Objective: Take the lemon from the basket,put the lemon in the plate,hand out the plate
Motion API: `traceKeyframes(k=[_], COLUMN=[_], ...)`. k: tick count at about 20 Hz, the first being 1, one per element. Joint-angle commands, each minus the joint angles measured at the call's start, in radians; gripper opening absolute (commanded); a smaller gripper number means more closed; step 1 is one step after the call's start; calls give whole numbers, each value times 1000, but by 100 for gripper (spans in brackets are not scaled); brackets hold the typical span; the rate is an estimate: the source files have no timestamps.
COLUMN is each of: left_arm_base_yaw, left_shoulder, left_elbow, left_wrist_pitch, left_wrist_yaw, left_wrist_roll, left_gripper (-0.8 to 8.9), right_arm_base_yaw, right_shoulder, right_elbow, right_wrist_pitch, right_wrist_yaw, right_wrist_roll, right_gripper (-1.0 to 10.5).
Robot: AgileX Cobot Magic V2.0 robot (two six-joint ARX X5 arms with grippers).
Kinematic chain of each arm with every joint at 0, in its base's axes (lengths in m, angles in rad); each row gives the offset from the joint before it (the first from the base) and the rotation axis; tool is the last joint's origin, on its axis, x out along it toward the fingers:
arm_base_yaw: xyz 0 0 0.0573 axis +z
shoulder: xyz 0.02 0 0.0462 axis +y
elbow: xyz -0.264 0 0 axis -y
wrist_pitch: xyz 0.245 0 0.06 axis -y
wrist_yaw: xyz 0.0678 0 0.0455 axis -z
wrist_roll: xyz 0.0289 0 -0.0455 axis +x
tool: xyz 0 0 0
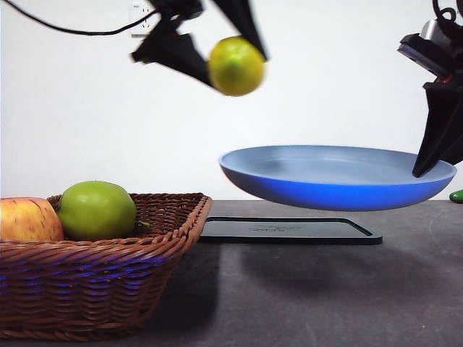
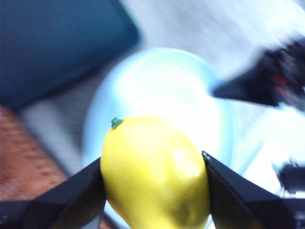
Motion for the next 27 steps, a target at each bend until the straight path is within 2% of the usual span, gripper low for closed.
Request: traceKeyframes(k=[1, 4, 7, 11, 16, 17, 20, 27], left_arm_base_yaw=[-93, -211, -259, -269, -273, -278, -283, -283], left_shoulder=[16, 16, 29, 114, 179, 179, 179, 167], left_elbow=[16, 16, 16, 16, 16, 16, 16, 29], left_wrist_pitch=[31, 80, 87, 62, 37, 45, 53, 47], left_wrist_yaw=[-86, -251, -283, -278, -274, -274, -274, -275], left_wrist_roll=[55, 97, 128, 135, 131, 132, 132, 135], left_gripper=[178, 178, 178, 178, 182, 208, 372, 379], right_arm_base_yaw=[5, 15, 23, 28, 34, 34, 34, 34], right_shoulder=[17, 17, 17, 17, 17, 17, 17, 17], right_elbow=[15, 15, 15, 15, 15, 15, 15, 15], right_wrist_pitch=[-5, -22, -37, -48, -55, -55, -55, -54], right_wrist_yaw=[-10, -10, -13, -89, -87, -87, -87, -79], right_wrist_roll=[11, 17, 17, 17, 14, 14, 14, 18], right_gripper=[4, 4, 4, 4, 4, 4, 4, 4])
